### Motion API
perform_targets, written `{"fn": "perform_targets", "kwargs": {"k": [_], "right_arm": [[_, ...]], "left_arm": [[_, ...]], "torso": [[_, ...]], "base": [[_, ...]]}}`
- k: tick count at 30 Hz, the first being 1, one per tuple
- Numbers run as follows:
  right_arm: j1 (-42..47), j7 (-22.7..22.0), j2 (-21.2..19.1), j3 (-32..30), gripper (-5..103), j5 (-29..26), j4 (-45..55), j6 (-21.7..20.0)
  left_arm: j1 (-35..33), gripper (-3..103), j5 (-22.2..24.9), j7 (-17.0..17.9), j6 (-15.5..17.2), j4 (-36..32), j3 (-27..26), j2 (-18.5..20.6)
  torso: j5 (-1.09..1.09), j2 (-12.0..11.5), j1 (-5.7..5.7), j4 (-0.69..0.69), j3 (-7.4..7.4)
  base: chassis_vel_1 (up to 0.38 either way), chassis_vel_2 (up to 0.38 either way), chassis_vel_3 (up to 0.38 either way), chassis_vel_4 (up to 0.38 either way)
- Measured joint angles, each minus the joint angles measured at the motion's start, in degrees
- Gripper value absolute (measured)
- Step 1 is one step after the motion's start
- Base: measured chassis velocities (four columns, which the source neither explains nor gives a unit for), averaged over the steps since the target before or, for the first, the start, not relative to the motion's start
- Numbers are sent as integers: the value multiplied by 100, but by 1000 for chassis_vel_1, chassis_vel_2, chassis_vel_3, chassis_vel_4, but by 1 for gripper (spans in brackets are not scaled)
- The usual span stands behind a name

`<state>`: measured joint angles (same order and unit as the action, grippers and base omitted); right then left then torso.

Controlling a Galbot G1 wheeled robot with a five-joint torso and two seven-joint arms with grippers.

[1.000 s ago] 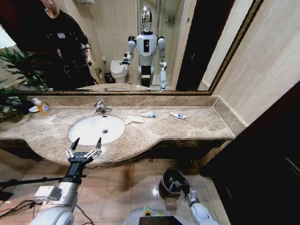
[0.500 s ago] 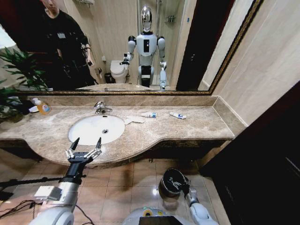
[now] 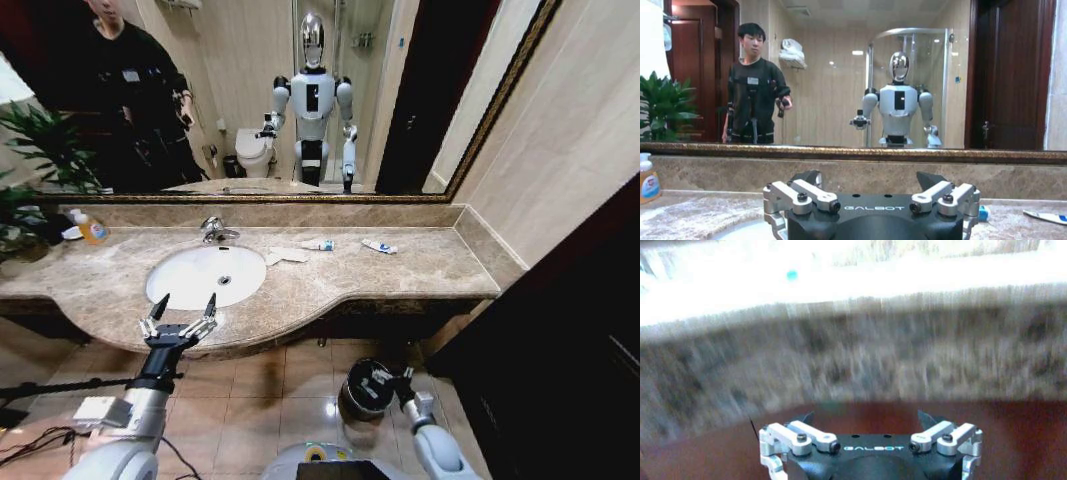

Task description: Pick up the trash from the sink and place it in the trash bin.

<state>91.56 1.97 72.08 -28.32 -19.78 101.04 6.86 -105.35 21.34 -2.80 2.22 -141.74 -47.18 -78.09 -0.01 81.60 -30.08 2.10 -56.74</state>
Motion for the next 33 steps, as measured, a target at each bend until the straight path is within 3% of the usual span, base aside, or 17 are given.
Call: {"fn": "perform_targets", "kwargs": {"k": [8, 10, 16, 22, 29, 33], "right_arm": [[-89, -17, -200, 12, 100, -102, 1475, -695], [-399, 7, -289, 153, 100, -147, 1640, -1015], [-1087, 173, -533, 455, 100, -251, 1641, -1434], [-2139, 306, -862, 739, 100, -574, 1194, -1704], [-3663, 1241, -1168, 1354, 100, -898, -37, -2022], [-4451, 1399, -1175, 1896, 100, -1046, -525, -2157]], "left_arm": [[0, 100, 0, 0, 0, 0, 0, 0], [0, 100, 0, 0, 0, 0, 0, 0], [0, 100, 0, 0, 0, 0, 0, 0], [0, 100, 0, 0, 0, 0, 0, 0], [0, 100, 0, -1, 0, 0, 0, 0], [0, 100, 0, 1, 0, 0, 0, 0]], "torso": [[1, 0, 0, 0, 0], [1, 0, 0, 1, 0], [1, 0, 0, 1, 0], [1, 0, 0, 0, -1], [3, -1, 0, 0, -1], [0, -1, -1, 1, -1]], "base": [[0, 0, 0, 0], [0, 0, 0, 0], [0, 0, 0, 0], [0, 0, 0, 0], [0, 0, 0, 0], [0, 0, 0, 0]]}}
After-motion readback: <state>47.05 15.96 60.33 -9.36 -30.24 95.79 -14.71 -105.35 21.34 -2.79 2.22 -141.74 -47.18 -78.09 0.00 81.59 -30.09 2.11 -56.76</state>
